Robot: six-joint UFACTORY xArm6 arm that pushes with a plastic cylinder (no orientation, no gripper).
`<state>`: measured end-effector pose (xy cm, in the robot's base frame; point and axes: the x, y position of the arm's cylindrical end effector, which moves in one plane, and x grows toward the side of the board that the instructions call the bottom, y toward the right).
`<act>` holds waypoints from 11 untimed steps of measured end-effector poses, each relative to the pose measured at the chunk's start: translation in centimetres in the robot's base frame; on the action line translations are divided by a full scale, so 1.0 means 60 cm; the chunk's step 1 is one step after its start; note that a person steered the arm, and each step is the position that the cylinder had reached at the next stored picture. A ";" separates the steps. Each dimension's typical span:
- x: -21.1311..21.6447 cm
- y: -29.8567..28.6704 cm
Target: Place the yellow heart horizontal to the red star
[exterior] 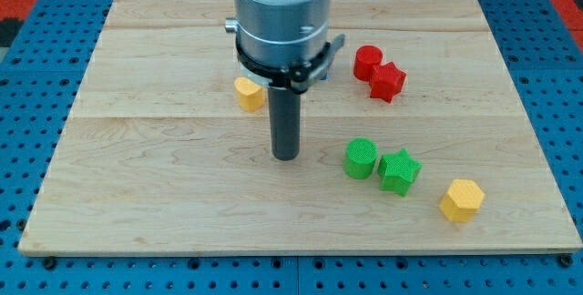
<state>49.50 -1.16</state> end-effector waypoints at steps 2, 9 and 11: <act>0.050 0.170; -0.070 0.015; -0.168 -0.029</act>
